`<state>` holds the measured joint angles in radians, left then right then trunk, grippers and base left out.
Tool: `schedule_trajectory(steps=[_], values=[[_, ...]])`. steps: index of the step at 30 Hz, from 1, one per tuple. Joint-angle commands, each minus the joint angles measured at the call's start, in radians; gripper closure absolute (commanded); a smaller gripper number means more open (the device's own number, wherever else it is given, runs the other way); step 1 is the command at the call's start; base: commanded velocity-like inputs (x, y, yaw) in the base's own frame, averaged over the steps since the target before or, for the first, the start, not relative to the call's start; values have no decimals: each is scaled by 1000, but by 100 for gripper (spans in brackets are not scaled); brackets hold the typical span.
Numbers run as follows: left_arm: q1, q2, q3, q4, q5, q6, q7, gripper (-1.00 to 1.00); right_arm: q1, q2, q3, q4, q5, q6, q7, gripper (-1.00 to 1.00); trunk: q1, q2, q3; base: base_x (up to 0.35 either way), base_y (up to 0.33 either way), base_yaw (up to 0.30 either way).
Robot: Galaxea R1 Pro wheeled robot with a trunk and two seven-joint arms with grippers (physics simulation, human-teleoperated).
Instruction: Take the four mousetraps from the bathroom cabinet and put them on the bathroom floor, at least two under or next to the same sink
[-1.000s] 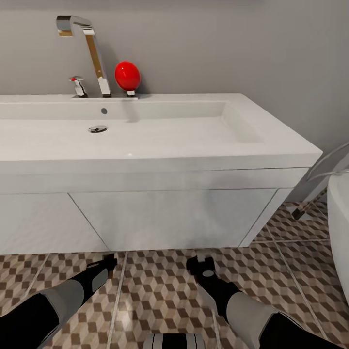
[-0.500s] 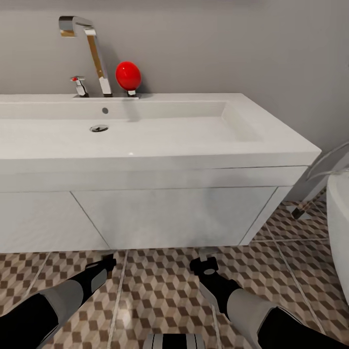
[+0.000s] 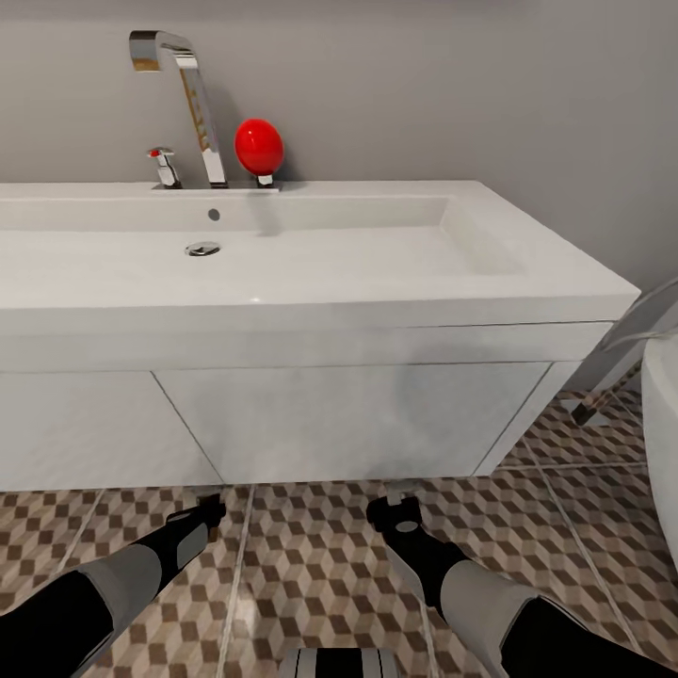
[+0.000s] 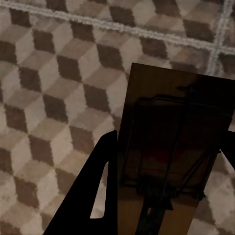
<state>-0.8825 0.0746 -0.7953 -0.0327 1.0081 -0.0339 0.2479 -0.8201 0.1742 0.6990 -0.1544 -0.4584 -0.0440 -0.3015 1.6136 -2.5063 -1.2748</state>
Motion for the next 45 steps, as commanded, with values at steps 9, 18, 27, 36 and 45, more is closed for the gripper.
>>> schedule_trajectory(steps=[9, 18, 27, 36, 45], values=[[0, 1, -8, -3, 6, 0, 9, 100, -2, 0, 22, -7, 12, -96, -8, 100, -1, 0, 2, 60, 16, 57], [23, 2, -9, -2, 9, 9, 1, 100, 18, 0, 12, 30, -13, -79, -4, 100, 0, -1, 2, 94, 38, 0], [58, 7, -10, 11, 7, 9, 1, 100, 32, 0, 17, 2, -5, -75, -4, 100, 0, -1, 2, 0, 0, 0], [60, 8, -10, 11, 6, 9, 1, 100, 32, 0, 4, -17, -33, -69, -11, 100, 0, -1, 3, 0, 0, 62], [60, 8, -10, 11, 6, 9, 2, 100, 32, 0, 16, -17, -5, -70, -9, 100, 0, -1, 4, 0, 0, 51]])
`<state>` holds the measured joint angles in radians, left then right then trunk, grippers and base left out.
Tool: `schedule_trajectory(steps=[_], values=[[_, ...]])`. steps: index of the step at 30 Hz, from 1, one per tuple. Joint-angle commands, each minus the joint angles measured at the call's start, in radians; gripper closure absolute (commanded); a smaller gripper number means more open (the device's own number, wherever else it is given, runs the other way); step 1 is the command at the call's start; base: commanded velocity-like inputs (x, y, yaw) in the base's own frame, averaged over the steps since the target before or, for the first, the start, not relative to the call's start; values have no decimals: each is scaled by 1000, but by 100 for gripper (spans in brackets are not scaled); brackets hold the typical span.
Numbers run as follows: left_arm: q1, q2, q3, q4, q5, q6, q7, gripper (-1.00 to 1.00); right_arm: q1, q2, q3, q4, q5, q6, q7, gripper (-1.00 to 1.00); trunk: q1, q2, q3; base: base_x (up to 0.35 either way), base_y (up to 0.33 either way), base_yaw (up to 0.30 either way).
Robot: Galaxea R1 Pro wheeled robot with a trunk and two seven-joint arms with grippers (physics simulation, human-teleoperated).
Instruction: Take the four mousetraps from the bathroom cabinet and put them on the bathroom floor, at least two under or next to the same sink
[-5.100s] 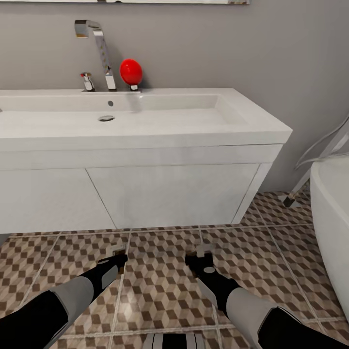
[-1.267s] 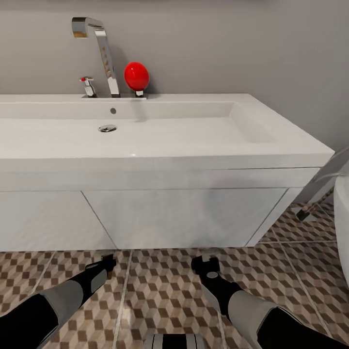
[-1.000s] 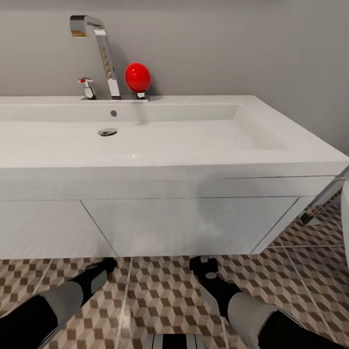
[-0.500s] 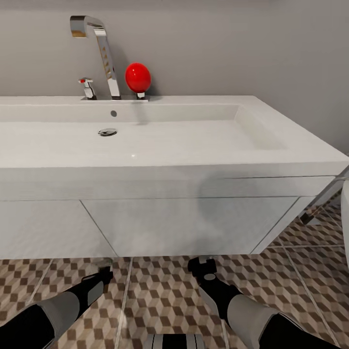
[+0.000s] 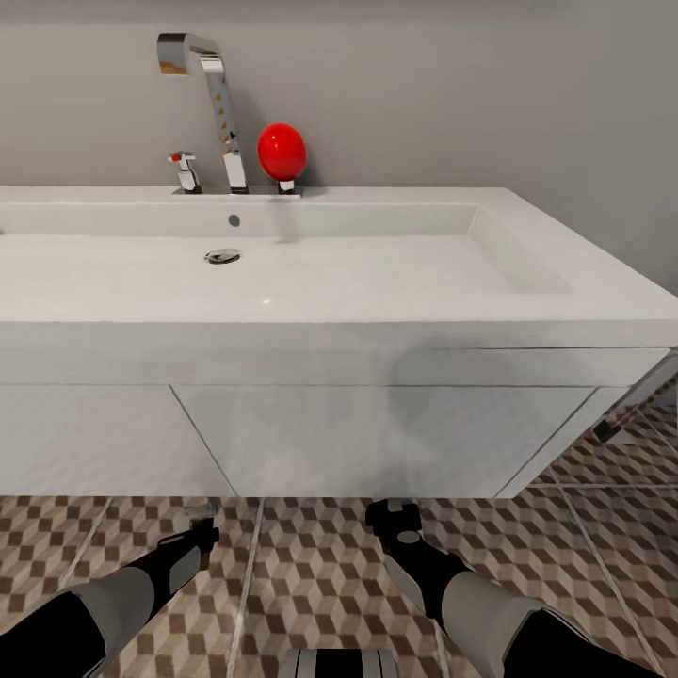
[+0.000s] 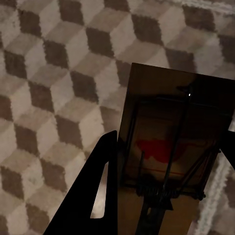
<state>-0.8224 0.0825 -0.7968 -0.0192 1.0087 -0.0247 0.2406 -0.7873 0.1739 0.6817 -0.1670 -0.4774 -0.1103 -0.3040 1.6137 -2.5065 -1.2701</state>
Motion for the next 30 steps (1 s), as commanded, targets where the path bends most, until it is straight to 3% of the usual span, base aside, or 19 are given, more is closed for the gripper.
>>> schedule_trajectory(steps=[1, 15, 24, 30], values=[[0, 0, -9, -2, 6, 0, 9, 100, -1, 1, 33, -5, 14, -4, -5, 100, 0, 0, -1, 0, 0, 1], [0, -7, -9, -3, 5, 0, 16, 100, -1, 1, 32, 4, 5, -10, -8, 100, 0, 0, -1, 0, 0, 0], [0, -12, -9, -2, 5, 3, 16, 100, 3, 1, 26, 63, 0, 3, -29, 100, 0, 0, -1, 0, 0, 0], [0, -12, -8, -3, 5, 3, 16, 100, 3, 1, 26, 64, 1, 3, -28, 100, 1, -1, -12, 0, 0, 0]])
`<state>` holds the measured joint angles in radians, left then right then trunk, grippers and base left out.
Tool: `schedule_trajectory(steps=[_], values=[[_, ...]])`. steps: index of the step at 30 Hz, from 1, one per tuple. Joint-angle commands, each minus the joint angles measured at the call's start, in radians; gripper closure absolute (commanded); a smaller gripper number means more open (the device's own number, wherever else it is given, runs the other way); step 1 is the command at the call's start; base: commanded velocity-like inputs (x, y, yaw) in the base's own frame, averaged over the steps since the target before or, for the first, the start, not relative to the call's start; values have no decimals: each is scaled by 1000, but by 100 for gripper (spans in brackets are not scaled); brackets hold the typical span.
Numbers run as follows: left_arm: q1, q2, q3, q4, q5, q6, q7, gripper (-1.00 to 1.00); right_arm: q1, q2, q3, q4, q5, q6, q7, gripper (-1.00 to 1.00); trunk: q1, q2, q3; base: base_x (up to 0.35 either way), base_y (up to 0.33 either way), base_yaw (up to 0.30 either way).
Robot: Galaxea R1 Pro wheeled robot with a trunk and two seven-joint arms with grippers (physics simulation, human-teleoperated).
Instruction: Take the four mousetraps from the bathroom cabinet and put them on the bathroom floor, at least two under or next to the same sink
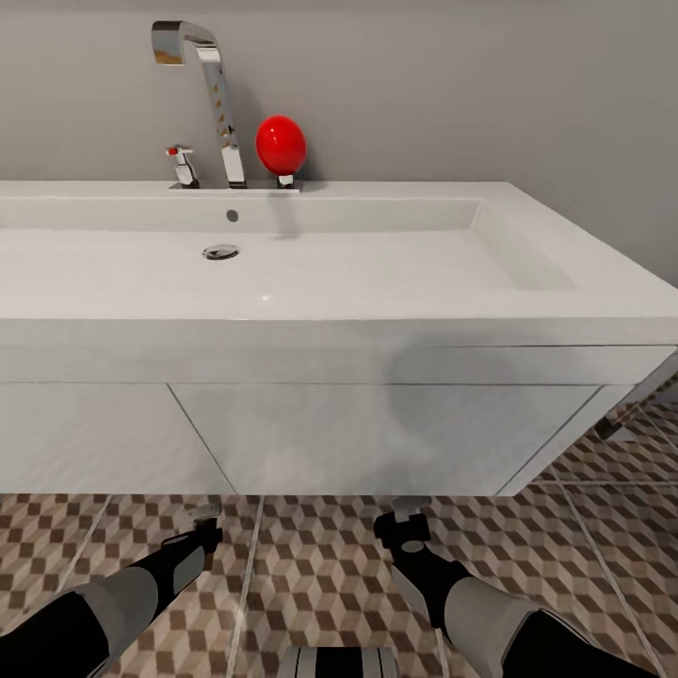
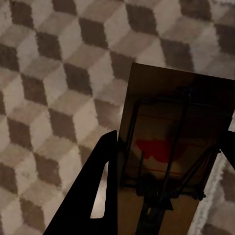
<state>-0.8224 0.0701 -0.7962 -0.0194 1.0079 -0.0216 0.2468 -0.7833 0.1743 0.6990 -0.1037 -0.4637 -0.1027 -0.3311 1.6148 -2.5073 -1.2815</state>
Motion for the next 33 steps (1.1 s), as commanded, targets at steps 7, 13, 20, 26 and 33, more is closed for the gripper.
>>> schedule_trajectory(steps=[7, 13, 20, 26, 33], values=[[0, 0, -8, -2, 6, 0, 9, 100, -1, 0, 8, 1, -10, -6, 0, 100, 0, 0, -1, 0, 0, 0], [0, 0, -8, -3, 6, 0, 10, 100, -1, 0, 8, 1, -10, -7, 1, 100, 1, -1, -12, 0, 0, 0], [0, 1, -8, -2, 6, 0, 11, 100, -1, 0, 8, 0, -10, -8, 1, 100, 3, -2, -24, 0, 0, 0], [0, 2, -9, -3, 6, 0, 11, 100, -1, 0, 9, -1, -10, -13, 1, 100, 3, -2, -24, 0, 0, 0], [0, 2, -9, -2, 6, -1, 11, 100, -1, 0, -13, 1, -14, 7, -35, 100, 3, -2, -24, 0, 0, 0]])
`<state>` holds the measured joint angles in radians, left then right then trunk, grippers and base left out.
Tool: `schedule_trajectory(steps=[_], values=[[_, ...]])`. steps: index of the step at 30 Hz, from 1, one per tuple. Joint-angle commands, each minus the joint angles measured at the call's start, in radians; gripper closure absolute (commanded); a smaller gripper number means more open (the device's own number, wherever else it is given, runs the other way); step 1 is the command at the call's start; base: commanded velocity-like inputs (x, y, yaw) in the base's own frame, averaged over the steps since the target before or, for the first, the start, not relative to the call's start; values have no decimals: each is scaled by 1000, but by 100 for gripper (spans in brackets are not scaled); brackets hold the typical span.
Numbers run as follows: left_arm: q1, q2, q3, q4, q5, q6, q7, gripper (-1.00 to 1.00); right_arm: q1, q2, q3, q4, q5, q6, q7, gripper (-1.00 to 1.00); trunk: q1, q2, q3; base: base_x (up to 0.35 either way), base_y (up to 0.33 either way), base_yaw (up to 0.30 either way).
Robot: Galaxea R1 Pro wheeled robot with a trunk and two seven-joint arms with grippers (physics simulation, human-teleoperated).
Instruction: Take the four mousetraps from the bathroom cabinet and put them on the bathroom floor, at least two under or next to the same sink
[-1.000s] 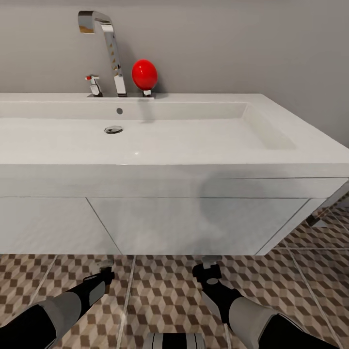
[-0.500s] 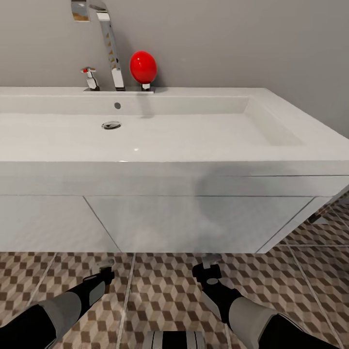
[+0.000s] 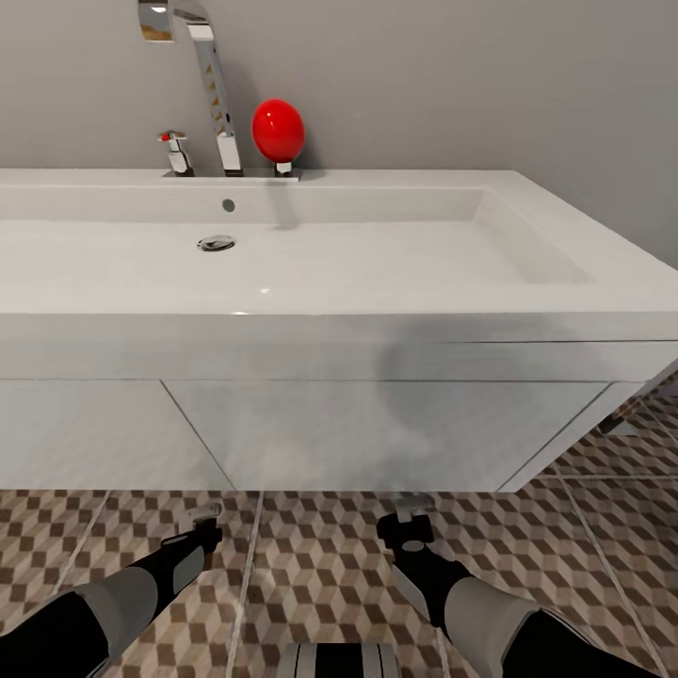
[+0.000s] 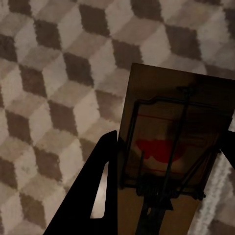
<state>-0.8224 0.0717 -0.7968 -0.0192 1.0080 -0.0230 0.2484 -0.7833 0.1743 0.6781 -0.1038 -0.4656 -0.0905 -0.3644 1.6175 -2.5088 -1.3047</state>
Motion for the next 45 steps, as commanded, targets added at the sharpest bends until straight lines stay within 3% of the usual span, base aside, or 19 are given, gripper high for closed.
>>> schedule_trajectory(steps=[1, 7, 11, 28, 45], values=[[0, 0, -9, -3, 6, 0, 9, 100, -1, 0, -5, 1, -13, 6, -13, 100, 0, 0, -1, 0, 0, 0], [0, -1, -10, -4, 6, 0, 9, 100, -4, -3, -92, 0, -11, 93, -34, 100, 0, 0, -1, 0, 0, 0], [-2, -1, -8, -15, 6, 0, 11, 100, -4, -3, -113, 0, -10, 122, -36, 100, 0, 0, -1, 0, 0, 0], [-38, -9, -7, -72, 6, 6, 11, 100, -19, 0, -117, -7, -1, 148, -36, 100, 0, 0, -1, 0, 0, 0], [-46, -9, -6, -71, 6, 10, 11, 100, -42, 0, -114, -10, 4, 107, -32, 100, 0, 0, -1, 0, 0, 0]])
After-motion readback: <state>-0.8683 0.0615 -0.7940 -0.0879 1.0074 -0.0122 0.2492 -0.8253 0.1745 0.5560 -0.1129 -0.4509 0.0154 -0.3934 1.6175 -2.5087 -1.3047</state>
